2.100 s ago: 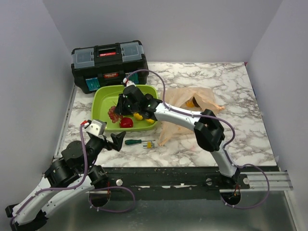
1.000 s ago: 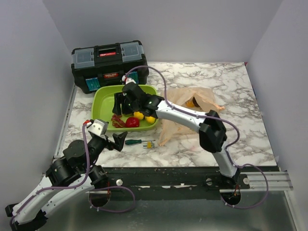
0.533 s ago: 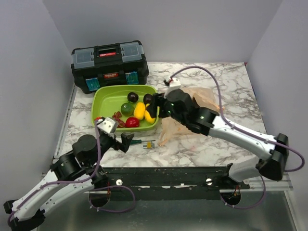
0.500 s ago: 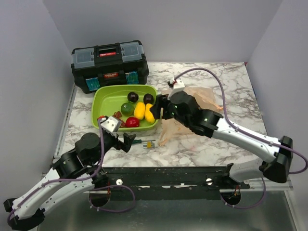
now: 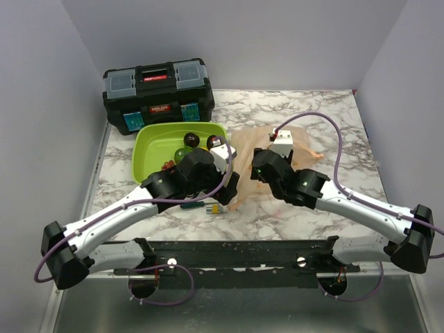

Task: Take the fake fruits out of the plastic bag
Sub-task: Adjust the plastic bag at the center of the board.

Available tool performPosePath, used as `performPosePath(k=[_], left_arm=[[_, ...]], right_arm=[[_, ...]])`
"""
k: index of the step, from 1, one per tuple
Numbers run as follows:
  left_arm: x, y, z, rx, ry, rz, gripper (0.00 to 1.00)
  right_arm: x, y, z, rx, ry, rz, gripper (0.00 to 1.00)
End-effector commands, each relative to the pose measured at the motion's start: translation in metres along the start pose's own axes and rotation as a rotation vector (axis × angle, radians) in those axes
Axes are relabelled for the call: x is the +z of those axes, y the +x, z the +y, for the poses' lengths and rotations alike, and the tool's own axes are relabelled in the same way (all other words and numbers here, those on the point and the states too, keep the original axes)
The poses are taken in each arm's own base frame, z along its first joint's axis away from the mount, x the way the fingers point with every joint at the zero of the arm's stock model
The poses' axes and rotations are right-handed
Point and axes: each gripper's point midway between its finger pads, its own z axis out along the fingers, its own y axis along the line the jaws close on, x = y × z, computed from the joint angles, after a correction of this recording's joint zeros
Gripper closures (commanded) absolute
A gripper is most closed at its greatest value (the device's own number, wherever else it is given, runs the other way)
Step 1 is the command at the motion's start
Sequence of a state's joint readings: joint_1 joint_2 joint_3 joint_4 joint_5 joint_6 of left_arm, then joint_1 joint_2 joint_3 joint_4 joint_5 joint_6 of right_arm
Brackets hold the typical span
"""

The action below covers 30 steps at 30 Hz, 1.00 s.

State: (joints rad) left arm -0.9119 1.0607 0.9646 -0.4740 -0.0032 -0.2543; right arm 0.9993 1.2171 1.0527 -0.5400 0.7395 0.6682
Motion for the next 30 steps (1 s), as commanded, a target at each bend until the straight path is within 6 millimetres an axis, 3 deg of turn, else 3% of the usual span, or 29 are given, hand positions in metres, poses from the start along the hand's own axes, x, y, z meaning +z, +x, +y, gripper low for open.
performPosePath(k=[1, 7, 14, 17, 22, 30], left_arm=[[0.016, -0.005, -0.021, -0.042, 0.103, 0.064, 0.07], [0.033, 0.004, -0.019, -0.022, 0.081, 0.181, 0.21], [0.049, 0.028, -0.02, -0.034, 0.107, 0.233, 0.55], [0.05, 0.024, -0.025, -0.036, 0.129, 0.23, 0.72], [0.046, 0.002, -0.024, -0.021, 0.116, 0.188, 0.95], [0.043, -0.014, -0.02, -0.005, 0.125, 0.113, 1.0]], right_arm=[[0.02, 0.004, -0.041, -0.059, 0.21, -0.038, 0.32], [0.062, 0.015, -0.057, -0.14, 0.272, 0.016, 0.31], [0.108, 0.023, -0.065, -0.095, 0.213, 0.025, 0.33], [0.122, 0.026, -0.063, -0.119, 0.211, -0.005, 0.38], [0.143, 0.029, -0.069, -0.128, 0.239, -0.08, 0.38], [0.158, 0.04, -0.081, -0.151, 0.277, -0.107, 0.47]])
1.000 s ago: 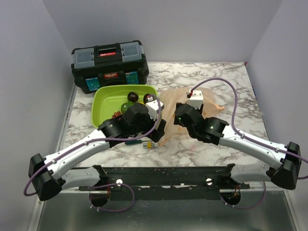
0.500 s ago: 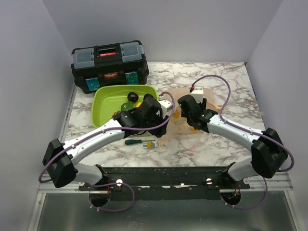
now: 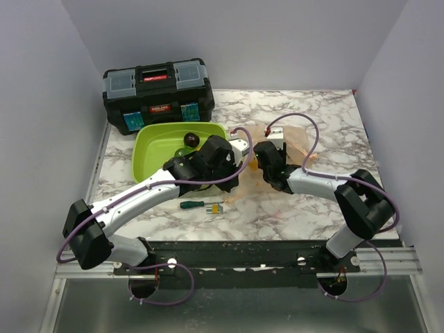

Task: Take the fake fruits out of the plastic bag
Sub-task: Adjust the plastic bag at the center of the board.

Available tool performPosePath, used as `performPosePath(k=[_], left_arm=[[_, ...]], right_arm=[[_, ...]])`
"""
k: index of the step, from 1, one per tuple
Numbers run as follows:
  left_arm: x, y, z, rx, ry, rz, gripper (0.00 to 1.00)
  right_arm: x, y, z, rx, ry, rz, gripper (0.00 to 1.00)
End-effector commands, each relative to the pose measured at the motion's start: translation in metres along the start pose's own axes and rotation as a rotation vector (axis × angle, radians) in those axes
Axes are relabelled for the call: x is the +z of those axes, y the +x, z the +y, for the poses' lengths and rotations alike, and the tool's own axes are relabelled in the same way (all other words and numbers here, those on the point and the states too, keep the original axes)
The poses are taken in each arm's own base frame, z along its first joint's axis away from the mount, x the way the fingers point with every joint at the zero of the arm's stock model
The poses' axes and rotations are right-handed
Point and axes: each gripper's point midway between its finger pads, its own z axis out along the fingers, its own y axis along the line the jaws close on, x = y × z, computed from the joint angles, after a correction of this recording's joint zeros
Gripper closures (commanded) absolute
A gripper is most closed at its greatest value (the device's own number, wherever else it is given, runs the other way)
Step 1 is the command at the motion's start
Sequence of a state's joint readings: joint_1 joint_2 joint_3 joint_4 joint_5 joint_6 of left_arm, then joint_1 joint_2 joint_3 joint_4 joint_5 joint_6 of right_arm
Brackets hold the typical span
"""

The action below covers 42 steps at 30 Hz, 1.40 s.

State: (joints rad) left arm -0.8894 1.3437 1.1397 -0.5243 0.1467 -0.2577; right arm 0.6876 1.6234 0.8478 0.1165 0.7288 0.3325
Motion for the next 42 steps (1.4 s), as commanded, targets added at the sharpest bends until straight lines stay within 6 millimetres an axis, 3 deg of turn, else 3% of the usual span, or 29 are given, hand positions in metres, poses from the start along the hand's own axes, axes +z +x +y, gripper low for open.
performPosePath(k=[1, 5, 8, 12, 22, 29, 35, 42], left_arm=[[-0.008, -0.015, -0.001, 0.033, 0.024, -0.069, 1.0], [-0.003, -0.009, 0.003, 0.026, 0.027, -0.072, 1.0], [-0.002, -0.004, 0.001, 0.02, 0.054, -0.061, 1.0], [-0.004, -0.005, 0.0, 0.022, 0.059, -0.068, 1.0], [-0.007, -0.004, -0.004, 0.021, 0.079, -0.075, 1.0], [-0.008, -0.002, -0.004, 0.018, 0.085, -0.072, 1.0], [-0.008, -0.002, -0.006, 0.018, 0.092, -0.073, 1.0], [-0.008, -0.001, -0.005, 0.02, 0.09, -0.074, 1.0]], right_arm=[[0.008, -0.008, -0.009, 0.015, 0.039, -0.092, 0.47], [0.01, -0.015, -0.014, 0.013, 0.042, -0.146, 0.48], [0.012, -0.026, -0.01, -0.02, 0.021, -0.195, 0.4], [0.022, -0.034, -0.008, -0.121, 0.052, -0.187, 0.37], [0.05, -0.024, -0.015, -0.26, 0.111, -0.145, 0.34], [0.064, -0.019, -0.019, -0.323, 0.184, -0.13, 0.26], [0.074, -0.025, -0.025, -0.329, 0.21, -0.136, 0.22], [0.078, -0.046, -0.036, -0.289, 0.232, -0.166, 0.21]])
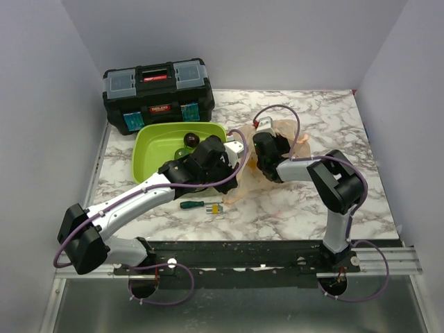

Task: Take the fake fruits out of the plastic bag
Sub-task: Adjust the plastic bag at the center of the board.

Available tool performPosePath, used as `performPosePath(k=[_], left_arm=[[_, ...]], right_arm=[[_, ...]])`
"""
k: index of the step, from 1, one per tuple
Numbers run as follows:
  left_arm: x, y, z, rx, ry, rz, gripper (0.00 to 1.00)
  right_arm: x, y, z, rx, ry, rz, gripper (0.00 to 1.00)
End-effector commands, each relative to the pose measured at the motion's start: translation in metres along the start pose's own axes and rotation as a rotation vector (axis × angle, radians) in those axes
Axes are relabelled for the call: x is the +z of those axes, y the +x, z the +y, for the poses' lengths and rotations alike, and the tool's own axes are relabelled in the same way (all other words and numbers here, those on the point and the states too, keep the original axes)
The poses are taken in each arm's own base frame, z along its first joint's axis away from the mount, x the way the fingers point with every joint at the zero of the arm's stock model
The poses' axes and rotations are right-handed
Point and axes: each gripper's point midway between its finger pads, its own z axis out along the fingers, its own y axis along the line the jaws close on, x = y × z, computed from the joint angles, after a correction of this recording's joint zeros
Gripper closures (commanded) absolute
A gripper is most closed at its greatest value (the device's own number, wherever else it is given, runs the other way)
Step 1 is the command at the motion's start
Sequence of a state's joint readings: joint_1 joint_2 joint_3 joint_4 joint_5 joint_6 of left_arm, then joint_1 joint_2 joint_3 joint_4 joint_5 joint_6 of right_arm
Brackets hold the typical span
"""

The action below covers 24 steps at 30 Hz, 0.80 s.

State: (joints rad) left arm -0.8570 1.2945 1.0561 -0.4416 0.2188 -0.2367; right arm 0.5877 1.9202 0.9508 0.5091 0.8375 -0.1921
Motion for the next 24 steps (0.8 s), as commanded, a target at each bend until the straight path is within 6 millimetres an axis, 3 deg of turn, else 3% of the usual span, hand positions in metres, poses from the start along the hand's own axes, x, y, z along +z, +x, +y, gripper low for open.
performPosePath(k=[1, 7, 13, 19, 24], left_arm=[[-0.006, -0.006, -0.006, 0.011, 0.032, -0.033, 1.0], [-0.009, -0.007, -0.004, 0.017, 0.017, -0.042, 1.0], [-0.011, -0.008, -0.008, 0.014, 0.036, -0.044, 1.0], [-0.014, -0.01, -0.015, 0.02, 0.069, -0.061, 1.0], [-0.017, -0.013, -0.022, 0.022, 0.106, -0.077, 1.0]], right_arm=[[0.009, -0.021, -0.022, 0.066, 0.068, -0.035, 0.21], [-0.006, -0.031, -0.065, 0.161, 0.138, -0.05, 0.17], [-0.032, -0.02, -0.102, 0.369, 0.129, -0.02, 0.15], [-0.057, -0.009, -0.094, 0.442, -0.013, -0.007, 0.18], [-0.072, -0.016, -0.052, 0.36, -0.267, -0.027, 0.21]])
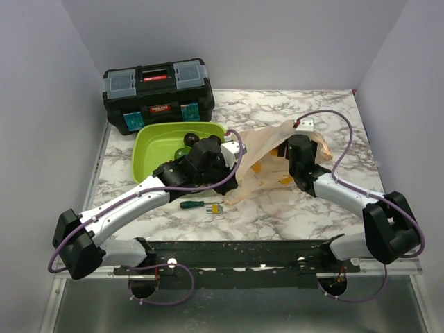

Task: Take the fake fruits out of the plastic bag
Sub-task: Adjust the plastic bag at the center of the board, then take out the fake fruit from the plastic bag.

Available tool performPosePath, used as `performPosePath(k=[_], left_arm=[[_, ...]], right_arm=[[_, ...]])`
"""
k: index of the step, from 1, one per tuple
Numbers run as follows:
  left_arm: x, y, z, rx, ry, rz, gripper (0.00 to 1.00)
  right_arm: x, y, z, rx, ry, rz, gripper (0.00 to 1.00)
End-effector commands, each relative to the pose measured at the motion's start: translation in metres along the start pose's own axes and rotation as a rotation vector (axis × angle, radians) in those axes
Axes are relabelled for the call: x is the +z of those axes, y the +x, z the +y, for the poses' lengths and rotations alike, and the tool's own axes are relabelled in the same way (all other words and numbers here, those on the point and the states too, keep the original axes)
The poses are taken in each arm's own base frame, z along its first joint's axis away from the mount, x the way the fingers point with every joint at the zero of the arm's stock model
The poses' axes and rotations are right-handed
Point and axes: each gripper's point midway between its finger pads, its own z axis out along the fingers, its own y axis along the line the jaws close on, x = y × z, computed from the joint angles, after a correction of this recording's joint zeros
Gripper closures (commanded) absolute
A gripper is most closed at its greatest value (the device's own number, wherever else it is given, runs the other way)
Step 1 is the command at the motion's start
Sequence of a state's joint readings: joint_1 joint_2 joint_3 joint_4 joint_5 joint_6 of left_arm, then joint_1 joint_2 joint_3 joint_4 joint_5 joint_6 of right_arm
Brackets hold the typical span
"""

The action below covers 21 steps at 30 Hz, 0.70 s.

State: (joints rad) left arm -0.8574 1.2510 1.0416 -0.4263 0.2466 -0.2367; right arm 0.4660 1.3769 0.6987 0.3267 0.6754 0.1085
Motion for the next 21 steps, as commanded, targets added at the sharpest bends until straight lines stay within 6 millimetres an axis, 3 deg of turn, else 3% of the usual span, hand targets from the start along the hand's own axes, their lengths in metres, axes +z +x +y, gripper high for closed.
performPosePath(k=[1, 7, 11, 17, 21], left_arm=[[-0.006, -0.007, -0.015, 0.01, 0.08, -0.038, 1.0], [-0.005, -0.007, -0.018, 0.005, 0.094, -0.035, 1.0], [-0.003, -0.006, -0.019, 0.001, 0.106, -0.027, 1.0], [-0.001, -0.003, -0.019, -0.001, 0.108, -0.017, 1.0], [-0.001, -0.003, -0.017, 0.001, 0.097, -0.016, 1.0]], right_arm=[[-0.013, 0.021, 0.043, -0.07, -0.212, 0.068, 0.21], [-0.013, 0.028, 0.077, -0.115, -0.295, 0.071, 0.2], [-0.005, 0.03, 0.097, 0.027, -0.313, 0.091, 0.18], [0.026, 0.044, 0.091, 0.11, -0.114, 0.115, 0.13], [0.034, 0.043, 0.085, 0.107, -0.06, 0.1, 0.1]])
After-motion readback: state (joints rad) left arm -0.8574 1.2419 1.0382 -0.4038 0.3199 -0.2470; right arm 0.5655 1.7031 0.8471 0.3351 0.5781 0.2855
